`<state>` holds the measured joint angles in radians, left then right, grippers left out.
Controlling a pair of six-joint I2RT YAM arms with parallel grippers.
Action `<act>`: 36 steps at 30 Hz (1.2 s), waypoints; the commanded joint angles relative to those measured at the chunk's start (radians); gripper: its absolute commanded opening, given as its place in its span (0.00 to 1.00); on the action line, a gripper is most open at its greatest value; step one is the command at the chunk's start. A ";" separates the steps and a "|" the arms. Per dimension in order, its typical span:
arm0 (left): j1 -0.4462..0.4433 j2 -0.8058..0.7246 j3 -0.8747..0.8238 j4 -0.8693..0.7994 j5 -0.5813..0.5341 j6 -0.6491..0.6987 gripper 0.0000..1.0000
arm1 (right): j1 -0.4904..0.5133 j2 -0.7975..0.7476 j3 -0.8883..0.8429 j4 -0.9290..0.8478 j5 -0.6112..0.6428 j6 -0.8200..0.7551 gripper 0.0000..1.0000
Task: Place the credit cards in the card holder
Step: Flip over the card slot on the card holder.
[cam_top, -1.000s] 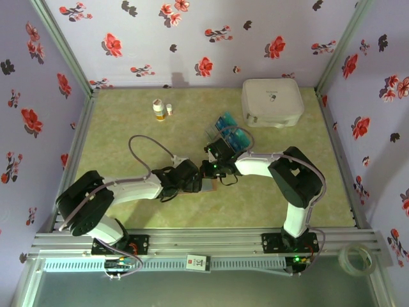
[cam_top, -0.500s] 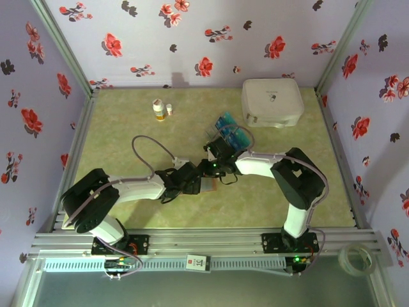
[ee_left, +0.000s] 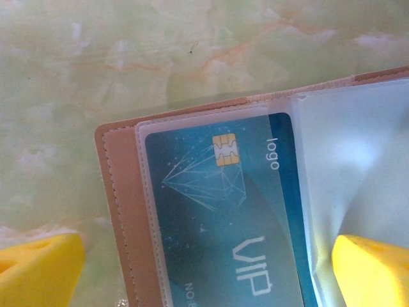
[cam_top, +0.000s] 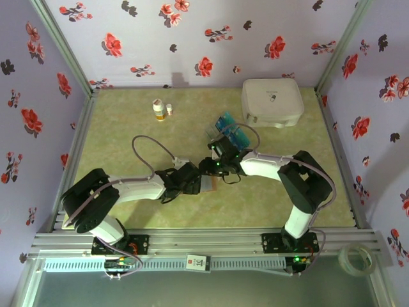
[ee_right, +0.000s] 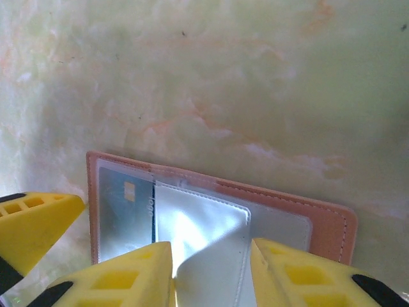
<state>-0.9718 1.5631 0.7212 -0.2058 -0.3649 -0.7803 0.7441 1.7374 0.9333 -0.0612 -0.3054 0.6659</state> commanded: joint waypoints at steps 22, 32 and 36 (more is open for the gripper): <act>-0.010 0.001 0.002 -0.030 -0.029 -0.001 1.00 | 0.034 0.028 -0.027 0.101 -0.060 0.092 0.33; 0.012 -0.201 -0.006 -0.077 -0.095 0.015 1.00 | 0.059 -0.027 -0.002 0.093 -0.068 0.121 0.36; 0.045 -0.302 -0.026 -0.109 -0.107 0.012 1.00 | 0.084 -0.014 0.031 0.086 -0.066 0.133 0.39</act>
<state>-0.9546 1.3201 0.7094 -0.3180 -0.4084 -0.7616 0.7887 1.7309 0.9375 0.0444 -0.3477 0.7872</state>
